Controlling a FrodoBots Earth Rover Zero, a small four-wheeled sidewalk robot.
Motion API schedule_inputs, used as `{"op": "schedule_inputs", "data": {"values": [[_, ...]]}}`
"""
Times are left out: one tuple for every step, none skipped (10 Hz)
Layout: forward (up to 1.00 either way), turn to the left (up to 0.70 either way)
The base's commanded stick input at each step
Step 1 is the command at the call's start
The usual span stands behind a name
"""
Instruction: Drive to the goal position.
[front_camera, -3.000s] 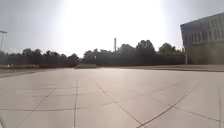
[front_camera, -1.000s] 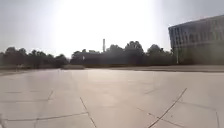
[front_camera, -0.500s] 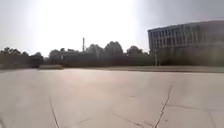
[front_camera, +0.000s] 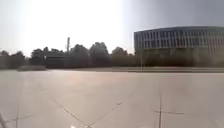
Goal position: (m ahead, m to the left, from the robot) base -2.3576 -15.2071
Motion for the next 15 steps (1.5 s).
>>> {"op": "schedule_inputs", "data": {"values": [[1.0,0.01],[1.0,-0.09],[1.0,-0.36],[1.0,-0.39],[1.0,-0.34],[1.0,0.01],[1.0,0.01],[1.0,0.01],[1.0,0.01],[1.0,0.01],[1.0,0.01],[1.0,0.01],[1.0,0.01],[1.0,0.01],[1.0,0.01]]}}
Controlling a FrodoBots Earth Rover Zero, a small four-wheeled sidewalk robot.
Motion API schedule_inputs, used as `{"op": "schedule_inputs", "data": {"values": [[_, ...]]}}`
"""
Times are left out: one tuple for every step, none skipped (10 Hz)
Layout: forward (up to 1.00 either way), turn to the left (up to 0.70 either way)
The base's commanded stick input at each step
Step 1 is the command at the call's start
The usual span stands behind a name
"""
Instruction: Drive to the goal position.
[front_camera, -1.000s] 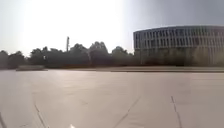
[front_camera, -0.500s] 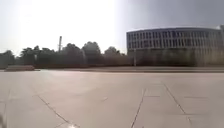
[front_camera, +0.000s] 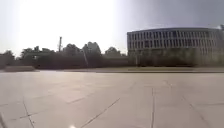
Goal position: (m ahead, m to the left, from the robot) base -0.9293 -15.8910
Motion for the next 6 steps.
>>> {"op": "schedule_inputs", "data": {"values": [[1.0,0.01],[1.0,0.01],[1.0,0.01],[1.0,0.01],[1.0,0.01],[1.0,0.01]]}}
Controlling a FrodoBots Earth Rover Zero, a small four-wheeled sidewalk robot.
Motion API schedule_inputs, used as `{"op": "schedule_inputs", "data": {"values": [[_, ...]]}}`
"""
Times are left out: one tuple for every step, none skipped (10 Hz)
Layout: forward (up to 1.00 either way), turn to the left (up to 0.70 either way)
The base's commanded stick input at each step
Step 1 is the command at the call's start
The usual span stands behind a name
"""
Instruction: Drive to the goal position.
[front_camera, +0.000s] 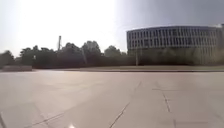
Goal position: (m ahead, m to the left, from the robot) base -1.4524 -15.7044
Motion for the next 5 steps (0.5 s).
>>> {"op": "schedule_inputs", "data": {"values": [[0.97,0.01],[0.62,0.01],[0.44,0.01],[0.26,0.01],[0.65,0.01]]}}
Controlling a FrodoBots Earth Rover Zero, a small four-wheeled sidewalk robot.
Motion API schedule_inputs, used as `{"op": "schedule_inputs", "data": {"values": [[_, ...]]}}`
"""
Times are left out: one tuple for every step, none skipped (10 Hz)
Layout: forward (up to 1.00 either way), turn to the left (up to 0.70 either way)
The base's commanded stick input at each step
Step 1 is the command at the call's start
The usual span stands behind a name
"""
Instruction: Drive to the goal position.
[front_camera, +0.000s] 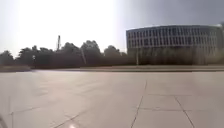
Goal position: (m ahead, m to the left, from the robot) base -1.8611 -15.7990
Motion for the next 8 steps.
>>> {"op": "schedule_inputs", "data": {"values": [[1.0,0.01],[1.0,0.01],[1.0,0.01],[1.0,0.01],[1.0,0.01],[1.0,0.01],[1.0,0.01],[1.0,0.01]]}}
